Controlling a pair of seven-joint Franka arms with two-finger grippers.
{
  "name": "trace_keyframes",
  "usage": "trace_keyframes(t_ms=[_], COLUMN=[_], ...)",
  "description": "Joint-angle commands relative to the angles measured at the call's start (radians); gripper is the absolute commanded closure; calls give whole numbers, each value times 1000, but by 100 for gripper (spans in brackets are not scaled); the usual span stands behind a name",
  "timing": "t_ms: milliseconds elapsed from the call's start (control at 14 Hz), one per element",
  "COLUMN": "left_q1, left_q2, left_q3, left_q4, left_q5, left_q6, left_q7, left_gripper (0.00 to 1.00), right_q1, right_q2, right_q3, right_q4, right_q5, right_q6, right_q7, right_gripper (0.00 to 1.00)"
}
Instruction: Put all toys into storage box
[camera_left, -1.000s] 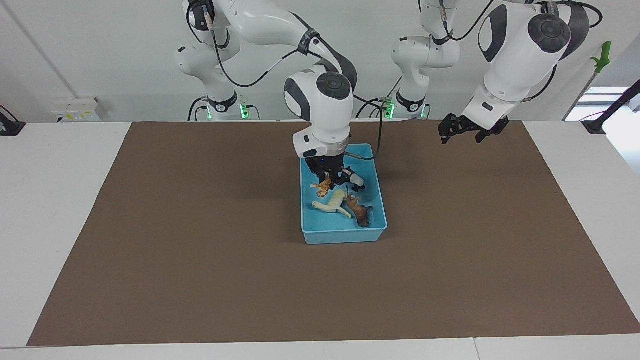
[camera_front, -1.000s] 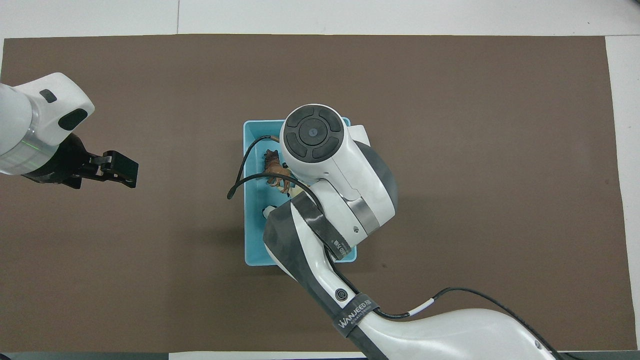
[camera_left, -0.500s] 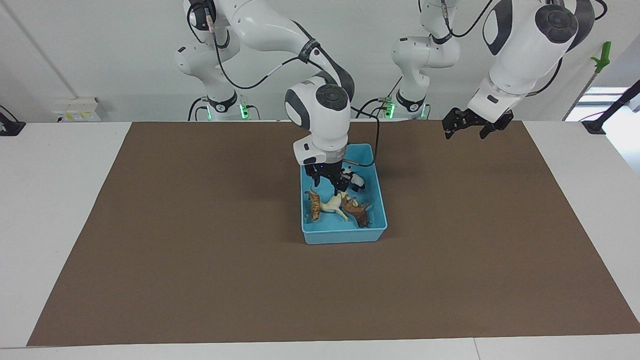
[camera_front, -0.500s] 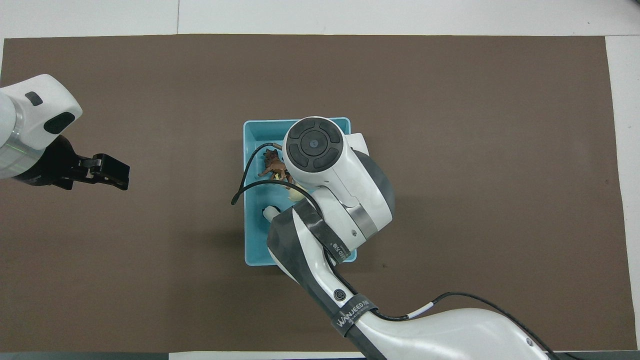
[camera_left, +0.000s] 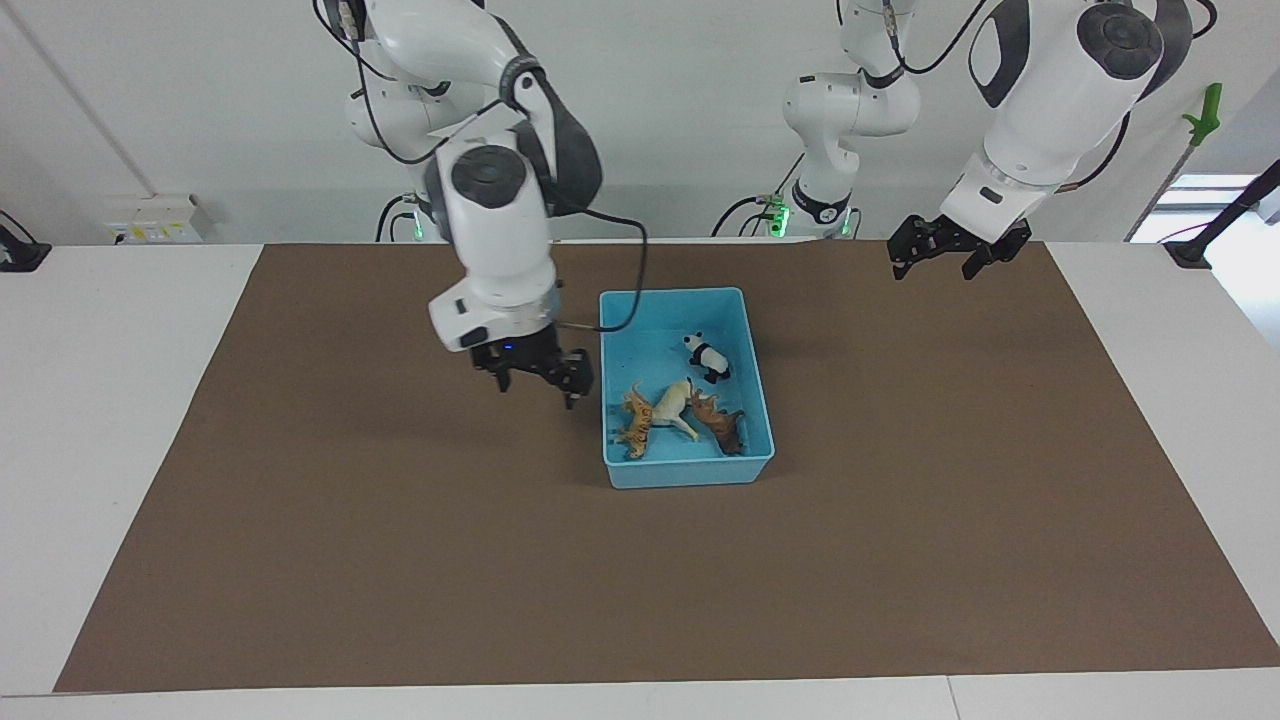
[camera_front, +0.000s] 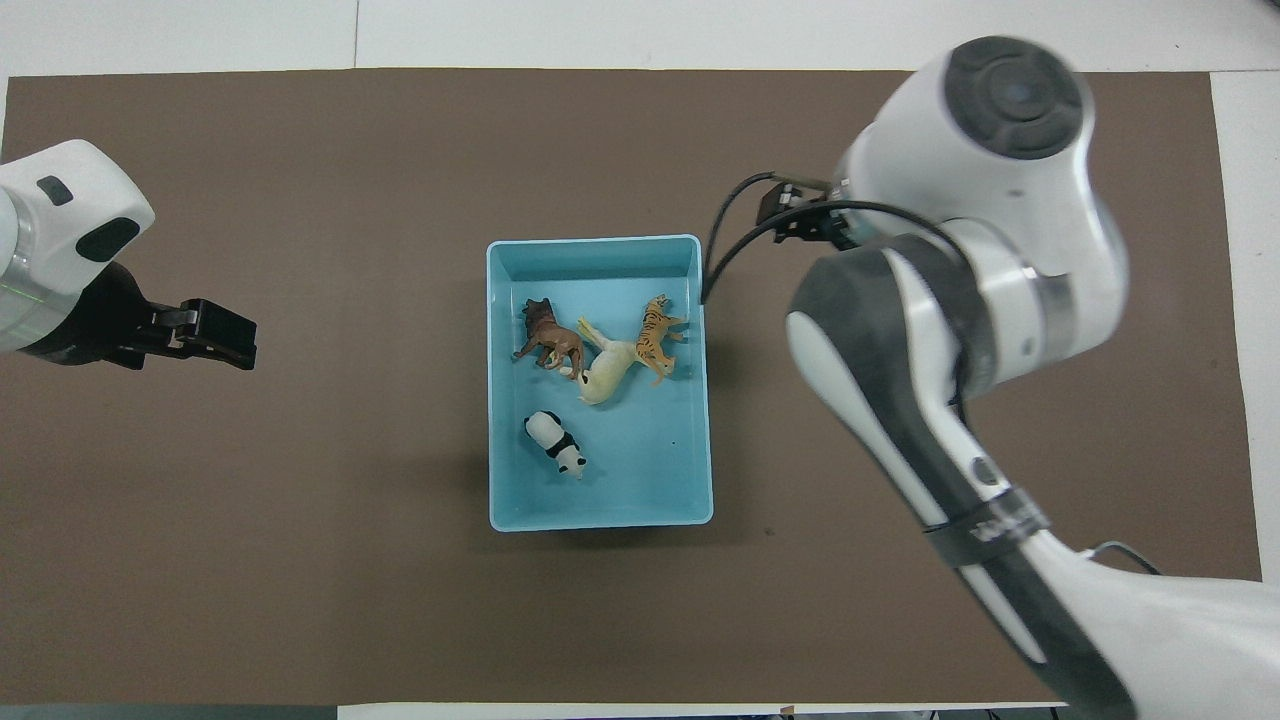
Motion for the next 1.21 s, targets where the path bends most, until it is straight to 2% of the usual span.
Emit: trace_keyframes(t_ms=[0, 71, 429, 571, 643, 786, 1143], left_q1=[6, 4, 9, 13, 13, 13, 13], left_q2=[-22, -24, -33, -33, -32, -32, -32], left_q3=[-7, -7, -7, -5, -5, -5, -5], left_q4=[-23, -26, -32, -32, -32, -32, -32], left_q5=[-12, -12, -12, -12, -12, -12, -12], left_q6=[45, 44, 36, 38, 38, 38, 38], left_q7=[37, 36, 28, 28, 28, 28, 28], left_gripper=[0, 0, 0, 0, 0, 0, 0], right_q1=[-109, -155, -259, -295, -343, -384, -381], right_q2=[-76, -107, -262, -335, -354, -348, -288], right_q3=[14, 16, 14, 11, 13, 13, 14], right_q4=[-21, -23, -46, -151, -196, -189, -89], right_q5=[1, 1, 1, -9, -20, -19, -12], right_q6=[-41, -77, -315, -326, -308, -291, -308], right_q7=[-205, -227, -259, -306, -399, -498, -497], right_gripper=[0, 0, 0, 0, 0, 0, 0])
